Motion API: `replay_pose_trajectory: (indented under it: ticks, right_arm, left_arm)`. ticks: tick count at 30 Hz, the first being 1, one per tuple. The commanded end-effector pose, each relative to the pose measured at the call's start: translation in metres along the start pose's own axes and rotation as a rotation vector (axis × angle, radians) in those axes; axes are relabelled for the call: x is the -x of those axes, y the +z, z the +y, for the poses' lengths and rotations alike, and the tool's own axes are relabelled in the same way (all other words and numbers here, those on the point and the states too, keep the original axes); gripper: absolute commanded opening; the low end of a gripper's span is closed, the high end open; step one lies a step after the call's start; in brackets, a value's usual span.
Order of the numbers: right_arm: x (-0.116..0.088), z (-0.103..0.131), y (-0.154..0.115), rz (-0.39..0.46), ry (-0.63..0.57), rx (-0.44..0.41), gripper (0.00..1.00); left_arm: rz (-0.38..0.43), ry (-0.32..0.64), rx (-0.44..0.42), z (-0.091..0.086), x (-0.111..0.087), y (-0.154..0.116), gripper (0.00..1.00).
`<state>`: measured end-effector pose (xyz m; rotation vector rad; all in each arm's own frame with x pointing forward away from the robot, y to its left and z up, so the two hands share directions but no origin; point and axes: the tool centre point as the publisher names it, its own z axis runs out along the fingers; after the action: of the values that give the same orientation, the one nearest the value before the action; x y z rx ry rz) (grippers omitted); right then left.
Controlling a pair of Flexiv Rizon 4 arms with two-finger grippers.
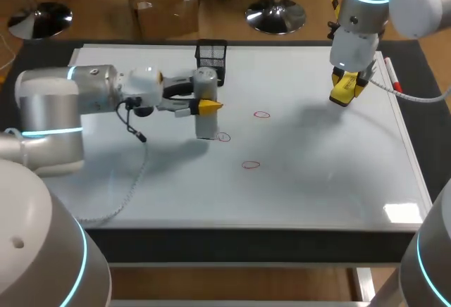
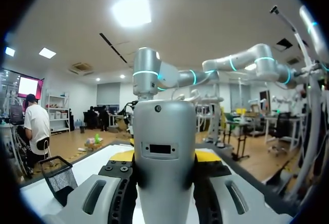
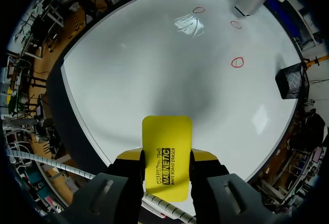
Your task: Pick up the inspection probe, press it on each red-marked spot on the whiteboard one by one, put down the probe, pick up the eraser, and wipe off all the red marks.
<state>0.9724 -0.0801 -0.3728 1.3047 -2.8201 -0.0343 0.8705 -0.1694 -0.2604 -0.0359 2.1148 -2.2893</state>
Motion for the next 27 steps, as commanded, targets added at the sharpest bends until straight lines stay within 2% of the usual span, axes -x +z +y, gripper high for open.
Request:
replay_pose_trajectory:
  ticks: [1, 9, 27]
  right_arm:
    - [0.0, -0.001, -0.001, 0.002, -0.002, -0.002, 0.0]
    - [0.0, -0.001, -0.001, 0.002, -0.002, -0.002, 0.0]
    - [0.0, -0.001, -0.001, 0.002, -0.002, -0.002, 0.0]
  left_arm:
    - [-0.112, 0.0, 0.001, -0.012, -0.018, -0.028, 0.0]
    - [-0.228, -0.003, -0.002, -0.014, -0.034, -0.075, 0.0]
    - [-0.419, 0.013, 0.004, -0.023, -0.068, -0.17, 0.0]
